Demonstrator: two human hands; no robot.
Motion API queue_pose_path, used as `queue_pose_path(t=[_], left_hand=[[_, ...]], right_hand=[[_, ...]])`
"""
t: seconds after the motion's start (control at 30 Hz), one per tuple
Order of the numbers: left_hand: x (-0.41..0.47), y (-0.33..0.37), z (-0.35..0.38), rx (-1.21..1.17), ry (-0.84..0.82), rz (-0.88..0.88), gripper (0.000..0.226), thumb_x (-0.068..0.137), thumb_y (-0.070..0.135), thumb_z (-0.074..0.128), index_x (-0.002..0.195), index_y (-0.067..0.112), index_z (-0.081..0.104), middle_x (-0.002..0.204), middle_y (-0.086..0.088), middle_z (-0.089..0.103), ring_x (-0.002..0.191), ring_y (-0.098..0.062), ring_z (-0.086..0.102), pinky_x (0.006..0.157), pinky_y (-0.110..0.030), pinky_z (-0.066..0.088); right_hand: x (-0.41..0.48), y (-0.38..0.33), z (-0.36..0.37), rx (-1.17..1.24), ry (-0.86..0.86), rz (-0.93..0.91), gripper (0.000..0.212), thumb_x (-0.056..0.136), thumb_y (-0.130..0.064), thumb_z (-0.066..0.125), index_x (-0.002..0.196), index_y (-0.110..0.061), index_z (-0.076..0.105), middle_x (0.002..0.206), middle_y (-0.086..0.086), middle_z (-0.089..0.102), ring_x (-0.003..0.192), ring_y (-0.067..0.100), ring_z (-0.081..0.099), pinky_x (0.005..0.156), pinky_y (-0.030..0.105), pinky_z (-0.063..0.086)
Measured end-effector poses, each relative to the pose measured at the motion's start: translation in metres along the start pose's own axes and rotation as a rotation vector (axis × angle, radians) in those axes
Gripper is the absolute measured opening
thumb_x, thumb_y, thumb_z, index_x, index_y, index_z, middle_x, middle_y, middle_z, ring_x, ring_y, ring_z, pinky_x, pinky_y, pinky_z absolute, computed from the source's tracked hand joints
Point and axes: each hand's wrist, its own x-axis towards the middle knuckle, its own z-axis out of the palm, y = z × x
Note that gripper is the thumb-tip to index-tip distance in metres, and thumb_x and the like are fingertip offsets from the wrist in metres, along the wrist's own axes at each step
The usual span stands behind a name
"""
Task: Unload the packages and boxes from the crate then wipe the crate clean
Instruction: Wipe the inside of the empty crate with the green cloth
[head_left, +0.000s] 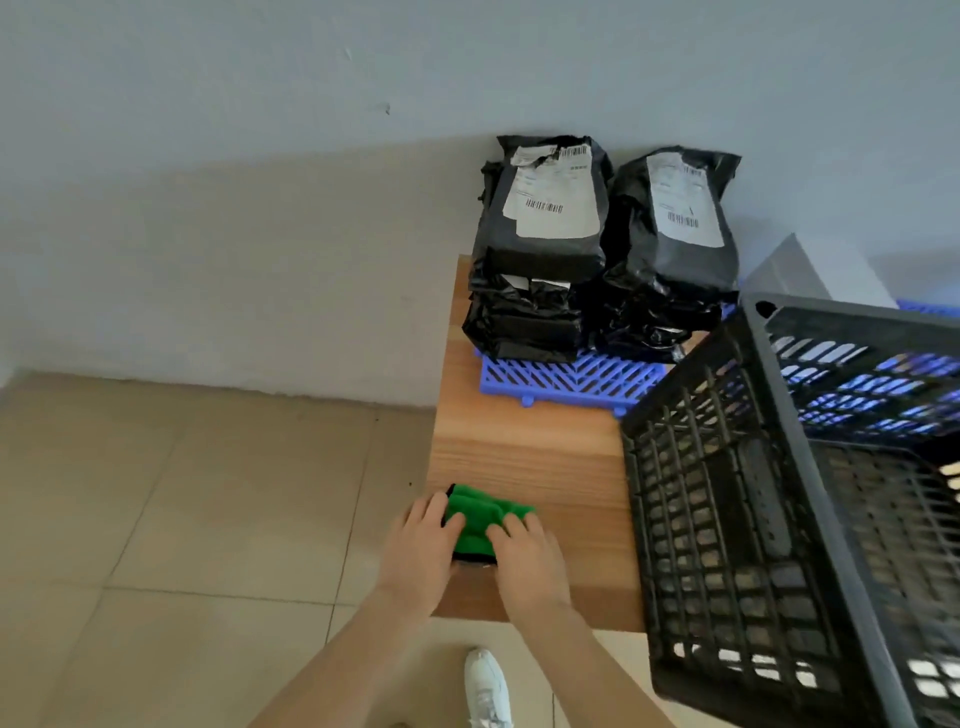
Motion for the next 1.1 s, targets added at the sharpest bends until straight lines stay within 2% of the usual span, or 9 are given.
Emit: queue_pose_path(t=[0.17, 0.23, 0.33, 0.47, 0.53, 0.63, 0.77, 0.97, 1.1], left_hand=[[-0.032, -0.011, -0.009, -0.064, 0.053, 0.023, 0.044, 0.047, 0.030, 0.092, 0.079, 0.020, 0.064, 0.094, 0.001, 0.057, 0.081, -0.020, 0.062, 0.057, -0.029, 0.054], [-0.042, -0.013, -0.020, -0.181, 0.097, 0.030, 0.035, 0.065, 0.025, 0.085, 0.092, 0.016, 0.064, 0.108, -0.001, 0.058, 0.096, -0.022, 0.060, 0.068, -0.033, 0.055], [-0.050, -0.010, -0.052, -0.306, 0.150, 0.076, 0.032, 0.076, 0.023, 0.077, 0.101, 0.015, 0.059, 0.115, 0.002, 0.057, 0.105, -0.021, 0.055, 0.074, -0.034, 0.052], [-0.056, 0.003, -0.107, -0.452, 0.274, 0.080, 0.031, 0.080, 0.014, 0.072, 0.107, 0.017, 0.057, 0.110, 0.008, 0.056, 0.106, -0.015, 0.052, 0.078, -0.026, 0.043], [-0.058, 0.012, -0.133, -0.543, 0.342, 0.077, 0.030, 0.085, 0.011, 0.068, 0.112, 0.018, 0.057, 0.108, 0.009, 0.057, 0.104, -0.013, 0.054, 0.082, -0.025, 0.042], [-0.061, 0.032, -0.167, -0.613, 0.423, 0.102, 0.029, 0.090, 0.012, 0.064, 0.113, 0.026, 0.055, 0.103, 0.012, 0.060, 0.093, -0.005, 0.059, 0.082, -0.025, 0.049], [-0.075, 0.068, -0.203, -0.638, 0.498, 0.118, 0.030, 0.092, 0.013, 0.063, 0.119, 0.025, 0.055, 0.110, 0.014, 0.056, 0.097, 0.012, 0.050, 0.078, -0.003, 0.037], [-0.095, 0.132, -0.224, -0.709, 0.663, 0.114, 0.033, 0.094, 0.043, 0.055, 0.124, 0.032, 0.052, 0.117, 0.015, 0.055, 0.107, 0.001, 0.054, 0.085, -0.025, 0.050], [-0.117, 0.197, -0.222, -0.745, 0.695, 0.115, 0.042, 0.095, 0.047, 0.041, 0.131, 0.029, 0.050, 0.125, 0.013, 0.056, 0.114, 0.002, 0.052, 0.094, -0.025, 0.045]], right_hand=[[-0.029, -0.022, -0.008, 0.008, 0.039, 0.048, 0.043, 0.029, -0.023, 0.092, 0.063, -0.027, 0.066, 0.062, -0.008, 0.060, 0.062, 0.019, 0.060, 0.049, 0.029, 0.049], [-0.041, -0.029, -0.025, 0.054, 0.046, 0.088, 0.037, 0.048, -0.024, 0.088, 0.081, -0.023, 0.069, 0.077, -0.004, 0.063, 0.076, 0.022, 0.062, 0.059, 0.033, 0.050], [-0.056, -0.036, -0.058, 0.162, 0.093, 0.101, 0.034, 0.086, -0.020, 0.057, 0.120, -0.017, 0.055, 0.116, 0.001, 0.051, 0.108, 0.025, 0.048, 0.089, 0.036, 0.041], [-0.072, -0.038, -0.105, 0.332, 0.290, 0.052, 0.038, 0.081, -0.019, 0.057, 0.119, -0.016, 0.054, 0.119, 0.000, 0.053, 0.111, 0.021, 0.048, 0.101, 0.036, 0.038], [-0.080, -0.037, -0.127, 0.350, 0.321, -0.007, 0.053, 0.083, -0.024, 0.060, 0.133, -0.019, 0.044, 0.127, -0.003, 0.053, 0.119, 0.018, 0.046, 0.105, 0.033, 0.035], [-0.094, -0.030, -0.158, 0.313, 0.359, -0.016, 0.069, 0.087, -0.023, 0.060, 0.147, -0.029, 0.026, 0.131, -0.005, 0.052, 0.118, 0.018, 0.048, 0.101, 0.034, 0.039], [-0.116, -0.011, -0.197, 0.384, 0.436, -0.001, 0.051, 0.093, -0.018, 0.052, 0.140, -0.029, 0.038, 0.126, -0.004, 0.055, 0.112, 0.020, 0.054, 0.089, 0.035, 0.048], [-0.173, 0.041, -0.246, 0.494, 0.561, -0.039, 0.041, 0.091, -0.017, 0.052, 0.131, -0.026, 0.049, 0.119, -0.004, 0.057, 0.107, 0.017, 0.055, 0.087, 0.035, 0.050], [-0.227, 0.090, -0.264, 0.512, 0.607, -0.081, 0.040, 0.093, -0.014, 0.054, 0.131, -0.023, 0.050, 0.124, -0.006, 0.054, 0.111, 0.012, 0.053, 0.088, 0.021, 0.043]])
